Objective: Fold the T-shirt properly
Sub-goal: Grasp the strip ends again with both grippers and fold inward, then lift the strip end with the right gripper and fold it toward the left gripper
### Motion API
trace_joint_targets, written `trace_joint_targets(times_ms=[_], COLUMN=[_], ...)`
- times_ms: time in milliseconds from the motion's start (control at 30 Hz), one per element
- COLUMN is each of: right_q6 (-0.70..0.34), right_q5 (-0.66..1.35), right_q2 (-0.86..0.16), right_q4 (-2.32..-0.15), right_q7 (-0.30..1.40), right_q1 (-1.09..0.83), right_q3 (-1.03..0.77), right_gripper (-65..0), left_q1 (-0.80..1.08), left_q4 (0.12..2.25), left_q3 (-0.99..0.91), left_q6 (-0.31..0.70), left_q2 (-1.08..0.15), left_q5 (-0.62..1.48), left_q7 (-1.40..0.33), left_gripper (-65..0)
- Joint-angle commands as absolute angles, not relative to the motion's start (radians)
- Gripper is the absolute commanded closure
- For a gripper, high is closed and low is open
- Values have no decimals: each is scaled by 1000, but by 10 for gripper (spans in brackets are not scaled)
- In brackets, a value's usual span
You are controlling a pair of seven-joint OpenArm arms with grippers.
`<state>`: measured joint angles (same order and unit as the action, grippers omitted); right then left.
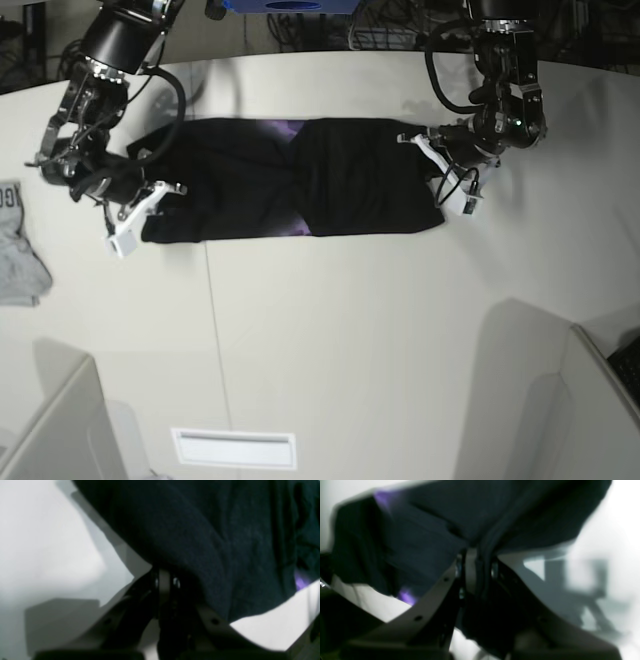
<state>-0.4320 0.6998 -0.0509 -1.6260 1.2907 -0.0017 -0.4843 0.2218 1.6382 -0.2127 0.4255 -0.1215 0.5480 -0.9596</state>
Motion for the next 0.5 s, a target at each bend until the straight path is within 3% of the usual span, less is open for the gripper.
trace_joint_targets(times_ms=[0, 333, 467], right_q6=[-437, -432, -430], right_q5=[725, 725, 727], right_q2=[-45, 125, 140], right_q4=[-1676, -1893, -1913], right_q7=[1288, 1391, 1377], right_q1=[7, -19, -35], right_q3=[-467, -398, -312], right_gripper=[0, 0, 0], left_q1=[217, 220, 216], left_q4=[1650, 1710, 1709], left_q3=[-216, -226, -220], left_q6=[429, 429, 429], left_q2=[-128, -165, -165], left_q5=[547, 547, 547], left_q7=[-970, -977, -977], left_gripper=[0, 0, 0])
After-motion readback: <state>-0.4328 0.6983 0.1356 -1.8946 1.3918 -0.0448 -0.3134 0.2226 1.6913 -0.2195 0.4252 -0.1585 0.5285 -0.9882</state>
